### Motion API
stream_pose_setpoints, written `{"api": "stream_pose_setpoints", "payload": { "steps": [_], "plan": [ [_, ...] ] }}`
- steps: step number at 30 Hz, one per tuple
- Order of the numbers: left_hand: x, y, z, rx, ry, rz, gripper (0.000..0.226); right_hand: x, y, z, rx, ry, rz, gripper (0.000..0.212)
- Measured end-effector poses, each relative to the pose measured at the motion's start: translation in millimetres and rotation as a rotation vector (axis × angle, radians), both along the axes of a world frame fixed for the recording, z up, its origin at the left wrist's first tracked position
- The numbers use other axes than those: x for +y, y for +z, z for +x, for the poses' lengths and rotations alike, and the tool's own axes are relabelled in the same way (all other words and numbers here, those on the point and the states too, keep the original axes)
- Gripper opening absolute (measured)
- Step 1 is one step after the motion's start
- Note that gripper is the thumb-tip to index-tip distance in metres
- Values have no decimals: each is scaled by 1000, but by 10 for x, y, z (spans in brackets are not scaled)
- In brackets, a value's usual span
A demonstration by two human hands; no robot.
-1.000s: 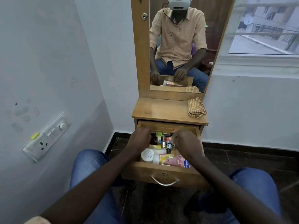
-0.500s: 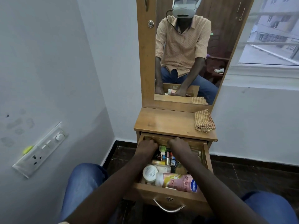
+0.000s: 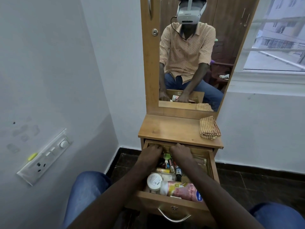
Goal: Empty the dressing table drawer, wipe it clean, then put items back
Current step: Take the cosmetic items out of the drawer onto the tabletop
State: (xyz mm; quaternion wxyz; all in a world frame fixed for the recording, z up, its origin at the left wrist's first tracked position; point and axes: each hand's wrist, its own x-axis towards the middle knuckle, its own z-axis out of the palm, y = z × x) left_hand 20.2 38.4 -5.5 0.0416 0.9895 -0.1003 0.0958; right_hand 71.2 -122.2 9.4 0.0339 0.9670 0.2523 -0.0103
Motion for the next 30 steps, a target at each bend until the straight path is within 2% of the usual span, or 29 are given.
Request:
{"api": "stream_pose_setpoints", "payload": {
  "steps": [5,12,17,22,26,30],
  "plan": [
    [6,96,-68,-68,33,-378,19,48,6,-36,-21,-20,6,23],
    [-1,162,-122,38,39,-773,11,68,-11,-126,-67,14,28,29],
    [-19,330,-190,86,94,-975,12,98,-70,-148,-56,21,68,29],
    [65,471,-195,106,129,-1095,12,46,-69,-165,-28,12,81,25],
    [169,614,-136,63,130,-1123,11,-9,24,-234,-99,53,190,35],
    [296,787,37,-26,179,-1114,34,-62,256,-323,-103,107,274,21]
  ]
}}
